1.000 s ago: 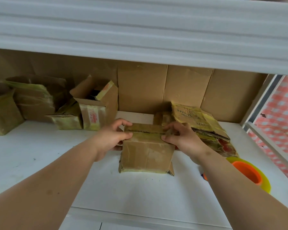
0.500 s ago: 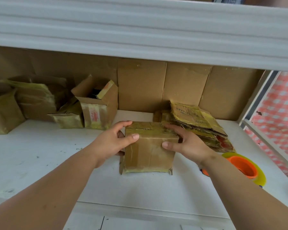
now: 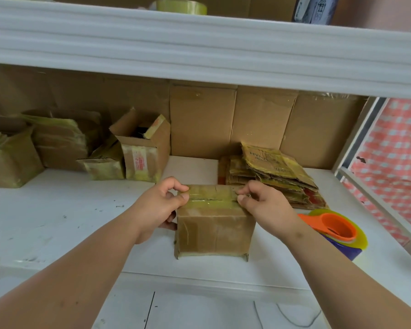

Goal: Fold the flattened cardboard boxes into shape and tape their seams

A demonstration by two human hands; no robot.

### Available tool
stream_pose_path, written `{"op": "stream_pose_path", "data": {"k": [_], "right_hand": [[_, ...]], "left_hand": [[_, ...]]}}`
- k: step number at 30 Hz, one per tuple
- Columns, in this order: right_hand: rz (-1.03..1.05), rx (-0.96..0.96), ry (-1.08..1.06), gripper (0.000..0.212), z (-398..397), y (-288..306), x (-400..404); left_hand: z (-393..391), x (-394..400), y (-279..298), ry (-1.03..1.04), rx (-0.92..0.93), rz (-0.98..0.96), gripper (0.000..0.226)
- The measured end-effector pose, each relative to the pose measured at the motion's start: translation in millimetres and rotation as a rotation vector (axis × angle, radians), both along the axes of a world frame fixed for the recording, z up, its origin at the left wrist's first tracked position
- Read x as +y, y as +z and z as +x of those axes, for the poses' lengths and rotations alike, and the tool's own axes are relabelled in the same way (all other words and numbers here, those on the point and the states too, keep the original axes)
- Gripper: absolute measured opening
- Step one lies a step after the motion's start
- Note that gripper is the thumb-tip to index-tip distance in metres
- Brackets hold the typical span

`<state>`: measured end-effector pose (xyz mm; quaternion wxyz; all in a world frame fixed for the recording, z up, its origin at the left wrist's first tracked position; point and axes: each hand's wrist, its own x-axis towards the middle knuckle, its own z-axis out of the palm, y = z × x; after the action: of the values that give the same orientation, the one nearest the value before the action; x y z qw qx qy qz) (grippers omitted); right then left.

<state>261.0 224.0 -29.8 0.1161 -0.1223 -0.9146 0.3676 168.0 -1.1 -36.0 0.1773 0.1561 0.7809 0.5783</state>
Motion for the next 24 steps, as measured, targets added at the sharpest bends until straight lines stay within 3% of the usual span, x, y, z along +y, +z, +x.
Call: {"op": "stream_pose_path", "data": {"k": [4, 8, 12, 14, 16, 18, 20, 22, 24], "right_hand": [[-0.285, 0.012, -0.074, 0.012, 3, -4, -7], [-0.301, -0.036, -0.083, 0.002, 0, -5, -7], [-0.416, -0.078, -0.08, 0.012, -3, -1, -7], [-0.351, -0.061, -0.08, 0.012, -4, -1, -6], [-0.245, -0.035, -0.062, 0.007, 0, 0, -5], [-0.12, -0.025, -0.043, 0.004, 2, 0, -5], [0.067, -0.032, -0.033, 0.008, 5, 4, -5], [0.215, -0.006, -0.02, 0.014, 5, 8, -3], [0.192, 0.041, -0.024, 0.026, 6, 10, 1]], "left_hand": [[3, 5, -1, 0.021, 0.047, -0.037, 0.009], [5, 6, 1, 0.038, 0.039, -0.054, 0.01], [5, 7, 3, 0.081, -0.059, -0.026, 0.015], [6, 10, 5, 0.112, -0.077, -0.022, 0.017], [6, 16, 10, 0.125, 0.036, -0.124, 0.017], [6, 18, 17, 0.094, 0.262, -0.385, 0.015], [11, 22, 27, 0.056, 0.48, -0.631, 0.017], [13, 27, 32, 0.012, 0.629, -0.761, 0.023], [14, 33, 35, -0.043, 0.703, -0.846, 0.033]]}}
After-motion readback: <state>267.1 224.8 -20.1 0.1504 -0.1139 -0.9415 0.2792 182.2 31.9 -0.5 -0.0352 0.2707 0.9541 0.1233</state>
